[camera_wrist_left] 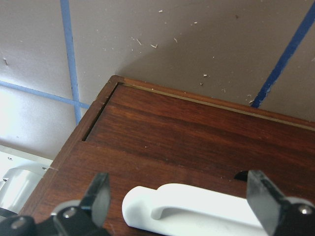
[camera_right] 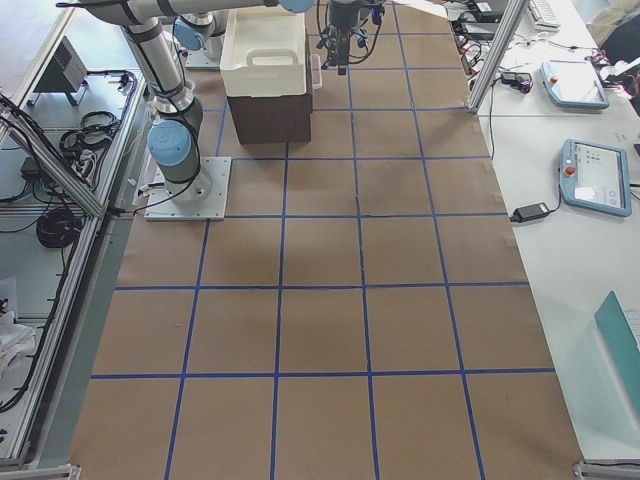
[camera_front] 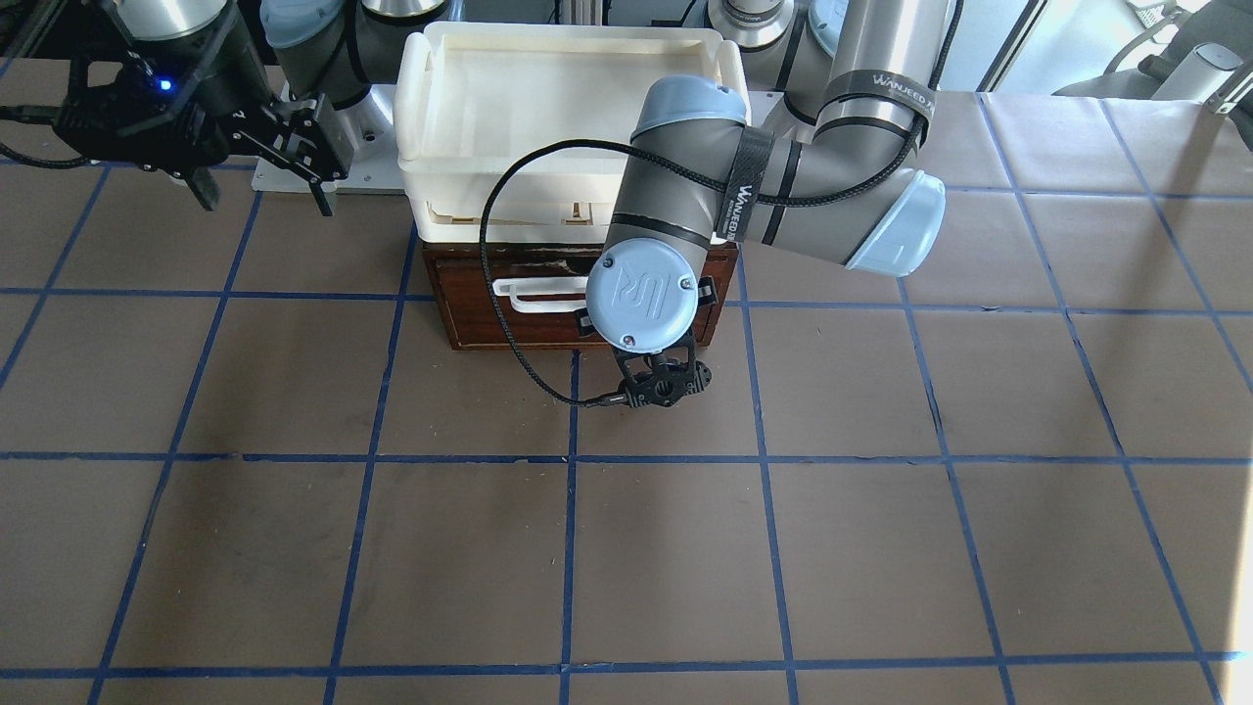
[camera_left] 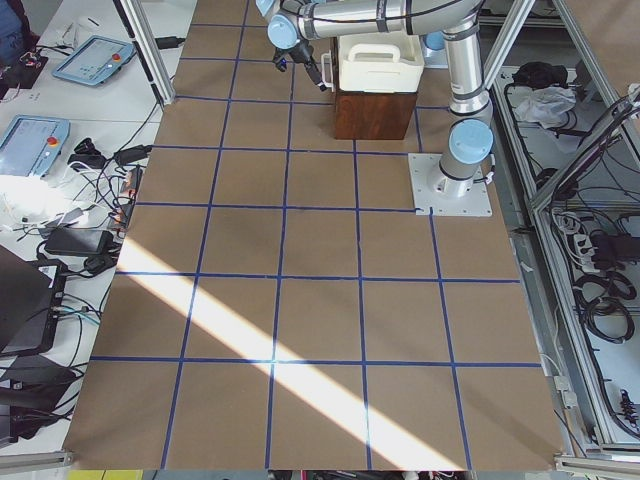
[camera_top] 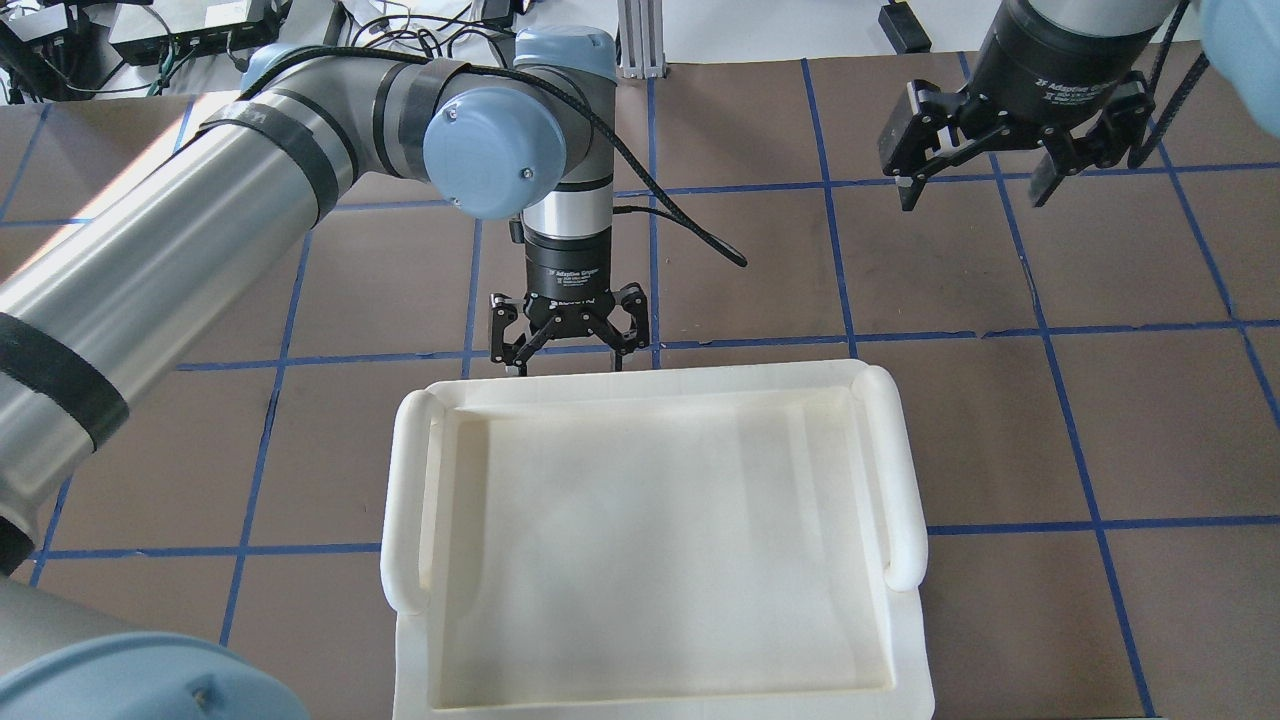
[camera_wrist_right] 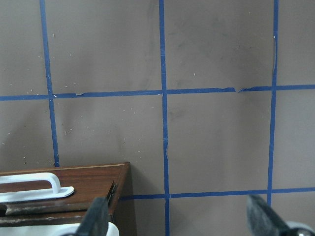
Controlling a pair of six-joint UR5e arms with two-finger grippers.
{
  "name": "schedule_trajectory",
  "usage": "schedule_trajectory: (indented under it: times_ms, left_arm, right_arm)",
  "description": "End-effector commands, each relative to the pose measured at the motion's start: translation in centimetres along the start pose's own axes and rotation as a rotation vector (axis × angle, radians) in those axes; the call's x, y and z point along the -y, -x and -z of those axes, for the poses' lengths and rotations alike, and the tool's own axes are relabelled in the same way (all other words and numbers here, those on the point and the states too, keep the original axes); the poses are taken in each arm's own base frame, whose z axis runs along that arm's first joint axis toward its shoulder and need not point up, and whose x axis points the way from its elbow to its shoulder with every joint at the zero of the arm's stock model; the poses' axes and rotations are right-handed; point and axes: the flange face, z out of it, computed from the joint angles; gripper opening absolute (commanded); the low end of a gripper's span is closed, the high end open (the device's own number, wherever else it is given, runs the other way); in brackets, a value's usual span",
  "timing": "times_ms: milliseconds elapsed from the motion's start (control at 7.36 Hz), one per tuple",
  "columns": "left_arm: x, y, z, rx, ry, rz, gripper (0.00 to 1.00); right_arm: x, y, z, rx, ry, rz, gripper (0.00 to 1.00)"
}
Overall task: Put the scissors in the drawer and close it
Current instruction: 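Push the drawer closed with the left gripper, away from the robot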
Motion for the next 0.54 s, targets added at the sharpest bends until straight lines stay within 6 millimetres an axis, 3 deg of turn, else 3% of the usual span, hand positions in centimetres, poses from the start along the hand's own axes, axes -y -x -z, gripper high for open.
schedule_trajectory:
  times_ms: [0, 136, 408]
  left_arm:
    - [-0.1, -0.3, -0.3, 0.007, 0.002, -0.005, 1.0]
    - [0.0, -0.4, -0.3, 0.013, -0.001, -0.006, 1.0]
    - [-0.1, -0.6, -0.5, 0.019, 0.003, -0.008, 1.0]
  right_arm:
    - [-2.2, 0.0, 0.9, 0.024, 0.058, -0.008, 1.0]
    - [-3.0, -0.5, 2.5, 0.018, 0.015, 0.012, 1.0]
    - [-3.6, -1.4, 3.0, -0.056, 0.009, 0.008, 1.0]
